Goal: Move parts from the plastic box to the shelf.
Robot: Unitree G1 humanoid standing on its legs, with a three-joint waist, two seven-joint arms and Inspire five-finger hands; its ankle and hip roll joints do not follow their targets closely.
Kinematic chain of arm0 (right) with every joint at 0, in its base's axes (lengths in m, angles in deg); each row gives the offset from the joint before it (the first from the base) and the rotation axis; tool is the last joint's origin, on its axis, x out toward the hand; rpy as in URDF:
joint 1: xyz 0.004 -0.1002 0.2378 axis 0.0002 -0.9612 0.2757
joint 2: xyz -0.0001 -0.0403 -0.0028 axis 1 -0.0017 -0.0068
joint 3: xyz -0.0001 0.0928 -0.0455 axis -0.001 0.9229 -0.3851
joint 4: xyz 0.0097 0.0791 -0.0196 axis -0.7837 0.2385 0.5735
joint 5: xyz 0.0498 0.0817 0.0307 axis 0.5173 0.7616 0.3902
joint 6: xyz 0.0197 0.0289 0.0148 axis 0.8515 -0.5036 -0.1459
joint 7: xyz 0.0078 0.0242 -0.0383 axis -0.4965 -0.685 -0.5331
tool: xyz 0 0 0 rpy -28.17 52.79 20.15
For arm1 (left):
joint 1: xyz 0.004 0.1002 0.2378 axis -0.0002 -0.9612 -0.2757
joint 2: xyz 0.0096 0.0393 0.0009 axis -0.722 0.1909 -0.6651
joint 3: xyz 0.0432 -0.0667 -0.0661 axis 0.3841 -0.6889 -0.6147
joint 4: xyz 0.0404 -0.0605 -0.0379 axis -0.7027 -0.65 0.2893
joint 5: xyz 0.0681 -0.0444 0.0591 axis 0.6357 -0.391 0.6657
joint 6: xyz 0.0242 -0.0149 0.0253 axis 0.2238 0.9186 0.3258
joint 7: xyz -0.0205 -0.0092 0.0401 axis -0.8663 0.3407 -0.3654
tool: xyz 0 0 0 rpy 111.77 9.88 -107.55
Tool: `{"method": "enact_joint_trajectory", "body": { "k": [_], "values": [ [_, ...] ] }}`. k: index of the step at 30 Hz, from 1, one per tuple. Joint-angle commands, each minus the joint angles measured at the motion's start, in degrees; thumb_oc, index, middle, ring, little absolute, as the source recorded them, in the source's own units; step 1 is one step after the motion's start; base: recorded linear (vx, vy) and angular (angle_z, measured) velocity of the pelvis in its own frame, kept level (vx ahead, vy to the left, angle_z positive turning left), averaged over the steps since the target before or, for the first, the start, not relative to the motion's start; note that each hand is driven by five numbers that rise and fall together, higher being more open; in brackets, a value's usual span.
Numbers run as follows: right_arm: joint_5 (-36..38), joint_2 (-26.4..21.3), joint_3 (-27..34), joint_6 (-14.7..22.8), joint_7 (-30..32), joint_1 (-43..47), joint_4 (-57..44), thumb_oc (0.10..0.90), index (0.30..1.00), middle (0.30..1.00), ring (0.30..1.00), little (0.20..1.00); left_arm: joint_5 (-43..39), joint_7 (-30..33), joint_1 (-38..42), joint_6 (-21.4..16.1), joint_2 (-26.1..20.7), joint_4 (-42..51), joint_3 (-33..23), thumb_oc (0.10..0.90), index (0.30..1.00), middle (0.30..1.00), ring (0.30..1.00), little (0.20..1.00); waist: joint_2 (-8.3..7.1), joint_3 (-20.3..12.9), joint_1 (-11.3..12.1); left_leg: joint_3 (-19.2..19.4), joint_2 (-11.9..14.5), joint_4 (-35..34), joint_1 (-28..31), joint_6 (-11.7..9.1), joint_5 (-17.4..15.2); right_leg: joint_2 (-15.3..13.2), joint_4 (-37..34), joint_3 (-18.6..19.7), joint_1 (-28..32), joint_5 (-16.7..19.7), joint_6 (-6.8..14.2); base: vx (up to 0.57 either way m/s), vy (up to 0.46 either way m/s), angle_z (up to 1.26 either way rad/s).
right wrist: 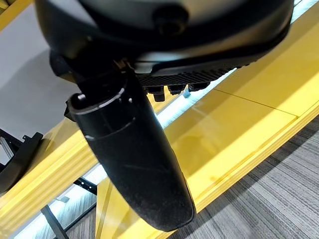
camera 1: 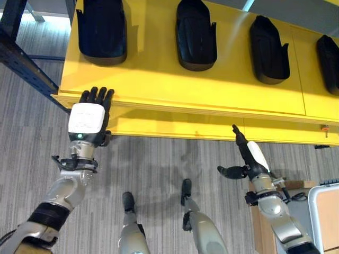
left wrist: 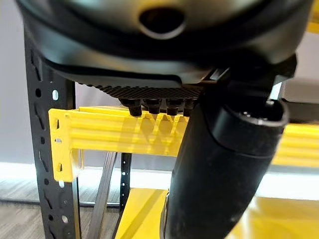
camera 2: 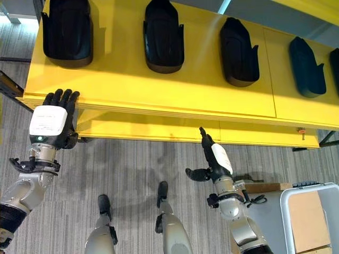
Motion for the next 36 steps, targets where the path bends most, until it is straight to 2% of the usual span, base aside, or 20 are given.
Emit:
{"method": "enact_joint_trajectory", "body": {
  "k": [1,2,7,17,36],
  "values": [
    [0.97,-4.04,2.96,4.86,2.97,3.09,-4.94,0.900,1.000,1.000,1.000,1.000,5.30,-2.83,17.62,-2.87,-2.99,-3.72,1.44,0.900,1.000,1.000,1.000,1.000,2.19,0.17,-3.51,-0.71,0.78,6.71,-0.62,3.43,-7.13,-3.58,5.44,-0.25,5.94,-9.71,4.38,-0.01,-0.002,0.08],
    [0.85,-4.25,3.05,4.99,2.69,2.70,-5.01,0.900,1.000,1.000,1.000,1.000,6.21,-3.21,19.33,-3.52,-4.69,-2.62,2.56,0.900,1.000,1.000,1.000,1.000,2.40,0.23,-3.37,-0.71,0.71,6.88,-0.66,3.42,-7.29,-3.59,5.40,-0.18,5.99,-9.69,4.50,-0.01,-0.002,0.04],
    [0.57,-4.44,3.41,5.11,2.49,1.92,-5.41,0.900,1.000,1.000,1.000,1.000,7.35,-3.29,18.78,-3.77,-5.86,-0.32,2.19,0.900,1.000,1.000,1.000,1.000,2.69,0.33,-3.16,-0.83,0.65,7.10,-0.62,3.45,-7.43,-3.69,5.43,-0.37,6.16,-9.76,4.54,0.00,0.000,0.00],
    [0.54,-4.33,4.66,5.18,1.60,0.65,-6.28,0.900,1.000,1.000,1.000,1.000,7.71,-2.51,12.61,-4.93,-6.92,9.19,-5.35,0.900,1.000,1.000,1.000,1.000,3.56,-0.13,-2.18,-1.50,0.40,6.41,-0.31,3.47,-7.35,-3.84,5.17,-0.90,6.61,-10.06,4.21,0.00,-0.006,-0.06],
    [0.02,-3.60,5.10,4.32,1.58,0.37,-5.60,0.900,1.000,1.000,1.000,1.000,5.80,-2.94,9.55,-3.36,-3.83,5.43,-7.40,0.900,1.000,1.000,1.000,1.000,3.36,0.38,-2.28,-1.20,0.40,6.36,-0.10,3.65,-7.40,-3.70,5.25,-0.64,6.40,-10.01,4.07,0.00,0.000,0.00]
  ]
}}
